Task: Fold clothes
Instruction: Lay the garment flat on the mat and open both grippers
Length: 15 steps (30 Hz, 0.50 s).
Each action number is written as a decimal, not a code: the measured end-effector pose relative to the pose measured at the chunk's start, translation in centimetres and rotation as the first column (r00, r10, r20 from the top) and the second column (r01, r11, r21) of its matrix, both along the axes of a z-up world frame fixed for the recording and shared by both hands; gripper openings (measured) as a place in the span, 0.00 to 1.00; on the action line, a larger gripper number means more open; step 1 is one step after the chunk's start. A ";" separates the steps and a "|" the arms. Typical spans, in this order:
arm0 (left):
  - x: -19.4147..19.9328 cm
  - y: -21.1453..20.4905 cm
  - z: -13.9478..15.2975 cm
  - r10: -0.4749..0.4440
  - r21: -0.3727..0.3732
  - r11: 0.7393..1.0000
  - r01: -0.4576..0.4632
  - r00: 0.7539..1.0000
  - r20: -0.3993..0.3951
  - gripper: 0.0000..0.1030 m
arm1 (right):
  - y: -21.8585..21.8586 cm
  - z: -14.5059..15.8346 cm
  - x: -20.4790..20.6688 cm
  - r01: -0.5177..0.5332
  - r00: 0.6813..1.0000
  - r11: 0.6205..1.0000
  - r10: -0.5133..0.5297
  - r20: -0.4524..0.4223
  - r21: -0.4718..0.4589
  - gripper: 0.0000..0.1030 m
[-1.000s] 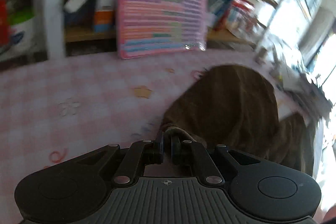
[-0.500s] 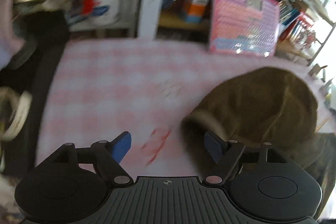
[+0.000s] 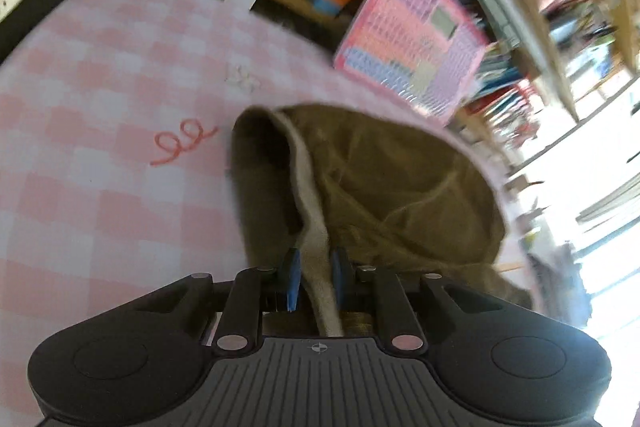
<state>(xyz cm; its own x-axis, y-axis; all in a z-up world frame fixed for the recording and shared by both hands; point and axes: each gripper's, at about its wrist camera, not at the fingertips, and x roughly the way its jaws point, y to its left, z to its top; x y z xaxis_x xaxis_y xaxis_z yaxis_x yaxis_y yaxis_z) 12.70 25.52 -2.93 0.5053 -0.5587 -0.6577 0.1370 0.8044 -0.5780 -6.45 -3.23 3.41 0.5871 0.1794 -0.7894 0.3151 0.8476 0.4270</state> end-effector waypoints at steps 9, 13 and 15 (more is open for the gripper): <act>0.1 -1.4 0.1 -0.017 0.008 1.000 0.017 1.000 0.010 0.19 | -2.9 -0.6 -1.8 0.151 0.988 0.988 -0.151 -0.015 0.009 0.43; -0.4 -1.1 1.0 -0.001 0.008 1.000 0.001 0.999 0.039 0.25 | -3.3 -0.5 -1.7 0.162 0.987 0.987 -0.162 -0.003 0.009 0.43; -0.7 -0.9 1.2 0.002 0.022 1.000 -0.003 0.999 0.046 0.27 | -3.2 -0.5 -1.8 0.159 0.987 0.987 -0.159 -0.007 0.011 0.43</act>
<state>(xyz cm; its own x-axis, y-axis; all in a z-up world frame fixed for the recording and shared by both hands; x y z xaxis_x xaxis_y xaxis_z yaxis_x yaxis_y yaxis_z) 12.04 24.67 -1.72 0.5366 -0.5427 -0.6462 0.1608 0.8175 -0.5530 -8.20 -6.44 2.89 0.6043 0.0930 -0.7913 0.4476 0.7820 0.4338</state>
